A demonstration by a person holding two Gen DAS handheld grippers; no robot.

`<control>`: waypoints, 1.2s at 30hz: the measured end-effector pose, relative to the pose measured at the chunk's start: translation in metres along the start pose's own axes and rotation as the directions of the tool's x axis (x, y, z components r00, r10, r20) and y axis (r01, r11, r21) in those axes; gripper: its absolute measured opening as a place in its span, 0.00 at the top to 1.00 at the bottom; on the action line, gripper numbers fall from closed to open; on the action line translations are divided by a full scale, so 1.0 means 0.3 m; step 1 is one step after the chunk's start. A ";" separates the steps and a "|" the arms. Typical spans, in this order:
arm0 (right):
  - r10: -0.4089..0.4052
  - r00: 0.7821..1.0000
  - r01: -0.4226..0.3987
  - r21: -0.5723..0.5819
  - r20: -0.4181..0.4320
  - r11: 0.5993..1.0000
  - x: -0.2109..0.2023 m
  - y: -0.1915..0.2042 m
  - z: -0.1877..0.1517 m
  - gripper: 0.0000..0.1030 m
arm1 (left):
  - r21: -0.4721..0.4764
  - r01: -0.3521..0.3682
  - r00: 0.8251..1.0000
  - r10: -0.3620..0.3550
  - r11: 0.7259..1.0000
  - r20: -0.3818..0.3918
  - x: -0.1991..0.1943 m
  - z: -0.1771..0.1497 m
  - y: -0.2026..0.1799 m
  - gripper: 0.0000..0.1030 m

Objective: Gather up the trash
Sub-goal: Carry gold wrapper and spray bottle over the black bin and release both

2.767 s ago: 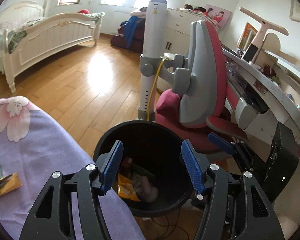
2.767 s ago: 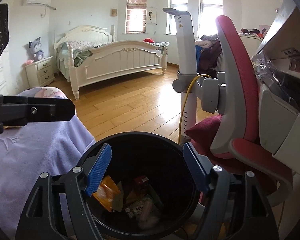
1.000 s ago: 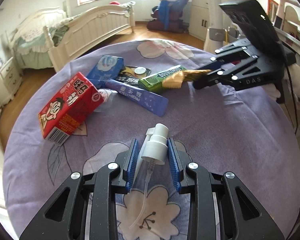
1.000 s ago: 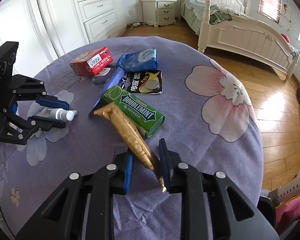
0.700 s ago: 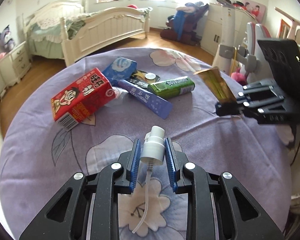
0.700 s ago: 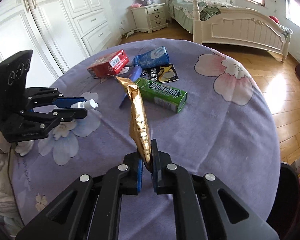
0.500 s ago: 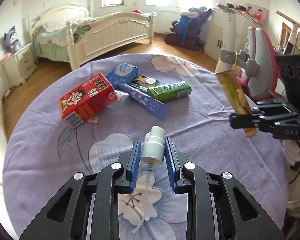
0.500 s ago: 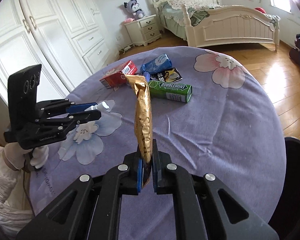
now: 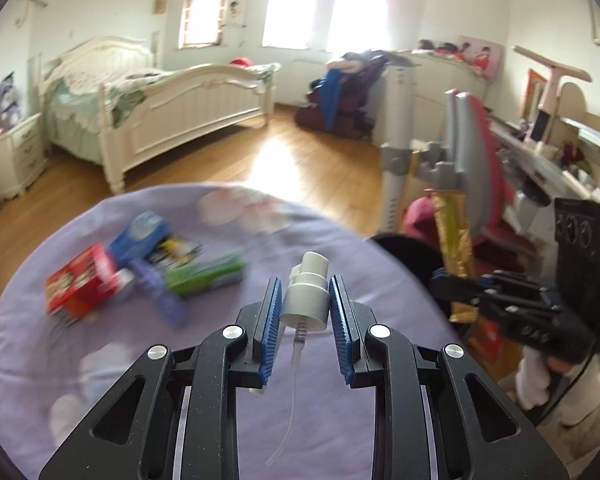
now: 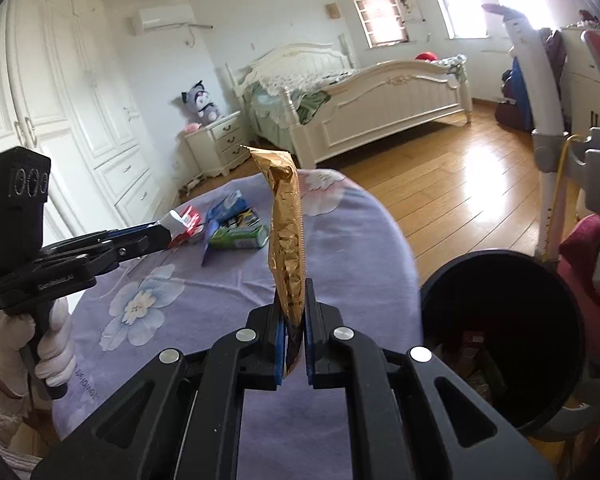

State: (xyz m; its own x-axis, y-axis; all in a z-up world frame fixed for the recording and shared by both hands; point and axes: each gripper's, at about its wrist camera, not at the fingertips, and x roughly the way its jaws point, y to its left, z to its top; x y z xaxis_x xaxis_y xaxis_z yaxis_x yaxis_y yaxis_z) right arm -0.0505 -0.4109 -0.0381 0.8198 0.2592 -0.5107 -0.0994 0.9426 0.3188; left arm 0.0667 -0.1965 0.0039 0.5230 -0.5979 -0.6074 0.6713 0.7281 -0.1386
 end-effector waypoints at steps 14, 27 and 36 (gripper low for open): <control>-0.403 0.911 0.405 -0.001 0.088 0.915 -0.117 -0.343 -0.043 0.92 | 0.071 0.290 0.957 -0.289 0.955 -0.024 0.355 0.153 -0.433 0.75; -0.468 0.883 0.468 -0.016 0.029 0.883 -0.051 -0.464 -0.089 0.92 | 0.002 0.314 0.945 -0.313 0.949 -0.100 0.589 0.176 -0.502 0.75; -0.464 0.886 0.464 0.011 0.012 0.886 -0.035 -0.504 -0.093 0.92 | -0.029 0.310 0.941 -0.311 0.950 -0.134 0.676 0.176 -0.506 0.75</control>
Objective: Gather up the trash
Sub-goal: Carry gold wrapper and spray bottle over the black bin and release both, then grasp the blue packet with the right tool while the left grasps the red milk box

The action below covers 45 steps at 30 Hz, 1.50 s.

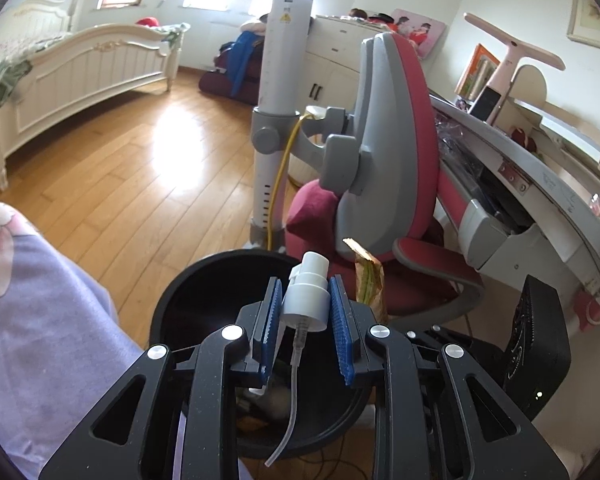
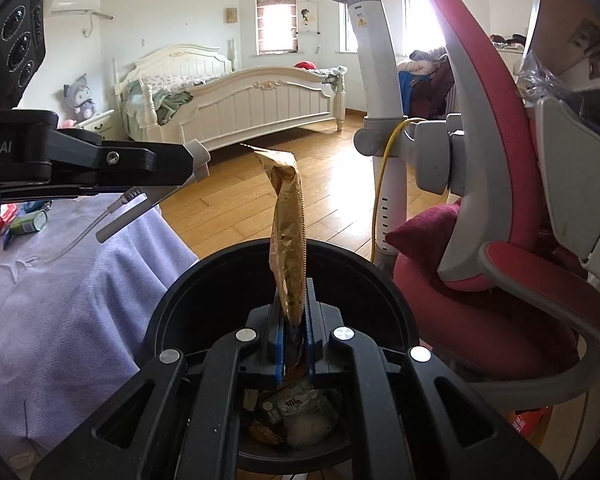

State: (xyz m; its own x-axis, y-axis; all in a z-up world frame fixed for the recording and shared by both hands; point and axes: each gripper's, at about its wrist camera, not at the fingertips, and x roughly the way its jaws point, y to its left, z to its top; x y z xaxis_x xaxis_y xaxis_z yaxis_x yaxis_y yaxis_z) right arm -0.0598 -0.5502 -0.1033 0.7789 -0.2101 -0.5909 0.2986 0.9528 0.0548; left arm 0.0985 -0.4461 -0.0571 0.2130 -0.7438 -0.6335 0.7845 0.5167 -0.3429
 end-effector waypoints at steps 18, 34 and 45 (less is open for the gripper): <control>-0.042 0.998 0.044 0.045 -0.048 0.998 0.038 -0.041 -0.005 0.33 | 0.046 -0.115 0.992 0.111 0.992 0.066 -0.043 0.035 -0.056 0.23; 0.067 0.998 -0.067 -0.024 0.014 0.997 -0.097 0.164 0.056 0.30 | -0.010 -0.373 0.911 0.368 0.928 0.187 -0.444 -0.056 0.079 0.09; 0.230 0.973 -0.225 -0.132 0.026 0.965 -0.157 0.450 0.178 0.30 | -0.280 -0.670 0.671 0.723 0.687 0.168 -0.857 -0.209 0.465 0.05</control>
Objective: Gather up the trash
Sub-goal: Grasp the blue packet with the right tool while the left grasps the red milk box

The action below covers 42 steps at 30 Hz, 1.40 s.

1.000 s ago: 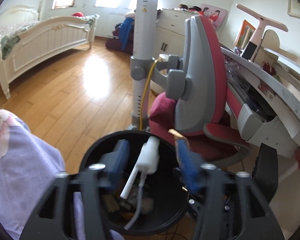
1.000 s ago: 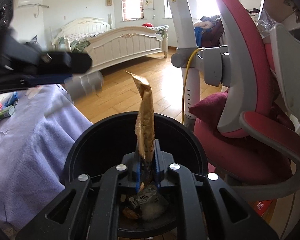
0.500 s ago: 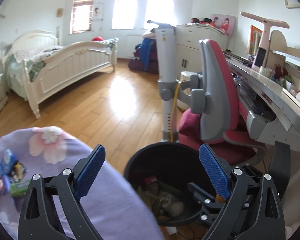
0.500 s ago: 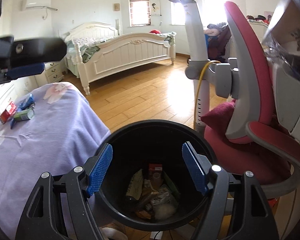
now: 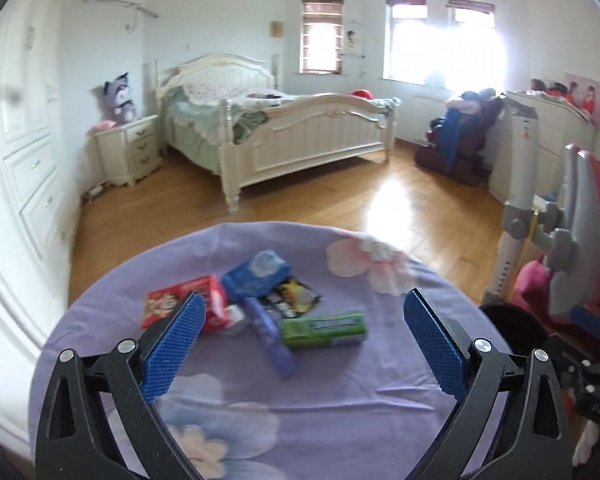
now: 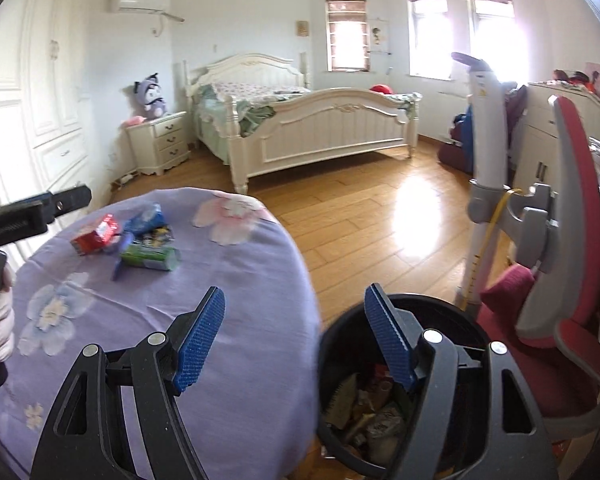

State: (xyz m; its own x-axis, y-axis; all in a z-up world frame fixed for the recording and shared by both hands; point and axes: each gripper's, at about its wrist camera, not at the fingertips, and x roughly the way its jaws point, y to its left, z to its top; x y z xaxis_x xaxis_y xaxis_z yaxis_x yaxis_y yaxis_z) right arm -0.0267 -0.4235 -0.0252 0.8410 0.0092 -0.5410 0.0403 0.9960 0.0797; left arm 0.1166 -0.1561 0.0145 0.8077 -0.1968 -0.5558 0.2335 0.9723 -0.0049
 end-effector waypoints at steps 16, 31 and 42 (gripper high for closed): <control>0.219 0.970 -0.232 -0.122 -0.110 0.965 0.243 0.369 0.261 0.30 | -0.166 0.005 0.982 -0.036 0.986 -0.185 0.207 -0.056 0.395 0.05; 0.297 0.907 -0.346 -0.128 -0.299 0.929 0.694 0.535 0.374 0.31 | -0.207 -0.064 0.962 0.005 0.976 -0.274 0.403 -0.037 0.405 0.05; 0.343 0.829 -0.406 -0.053 -0.442 0.912 0.865 0.594 0.314 0.65 | -0.312 -0.043 0.971 -0.034 0.949 -0.236 0.402 -0.064 0.490 0.15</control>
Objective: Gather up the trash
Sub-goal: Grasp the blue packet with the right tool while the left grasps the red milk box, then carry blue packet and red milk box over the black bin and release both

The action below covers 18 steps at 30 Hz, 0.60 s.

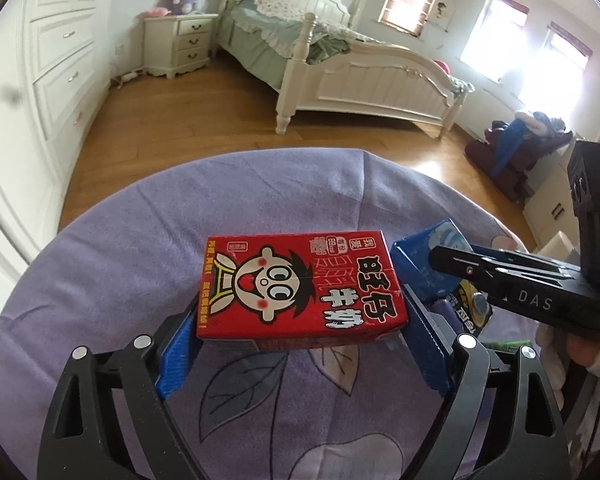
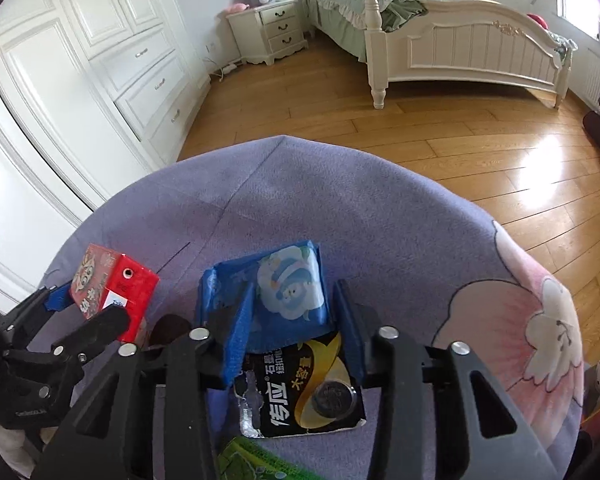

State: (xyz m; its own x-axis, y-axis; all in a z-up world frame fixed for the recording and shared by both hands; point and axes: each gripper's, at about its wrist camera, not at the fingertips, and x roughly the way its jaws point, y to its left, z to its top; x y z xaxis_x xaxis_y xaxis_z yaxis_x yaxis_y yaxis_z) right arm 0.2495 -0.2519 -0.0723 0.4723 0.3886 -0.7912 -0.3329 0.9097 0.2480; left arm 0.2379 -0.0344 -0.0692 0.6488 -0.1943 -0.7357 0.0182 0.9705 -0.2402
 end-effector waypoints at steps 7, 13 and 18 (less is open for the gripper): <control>0.016 0.997 -0.014 -0.037 0.072 0.999 -0.134 0.063 -0.082 0.83 | 0.018 0.018 0.998 -0.019 1.000 0.066 -0.083 -0.014 0.003 0.15; -0.038 0.977 0.061 -0.106 0.209 0.993 -0.343 0.138 -0.198 0.83 | 0.071 0.058 0.986 -0.068 0.996 0.151 -0.237 -0.039 -0.033 0.15; -0.135 0.925 0.187 -0.118 0.356 0.975 -0.517 0.170 -0.328 0.84 | 0.123 0.099 0.975 -0.121 0.987 0.186 -0.344 -0.097 -0.103 0.15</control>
State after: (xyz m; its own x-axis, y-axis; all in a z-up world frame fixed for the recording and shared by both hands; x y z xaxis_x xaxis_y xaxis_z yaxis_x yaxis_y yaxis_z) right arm 0.0791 -0.2803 0.0080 0.7724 0.2890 -0.5656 -0.3325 0.9427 0.0276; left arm 0.1483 -0.0484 -0.0043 0.7719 -0.2804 -0.5706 0.1761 0.9567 -0.2320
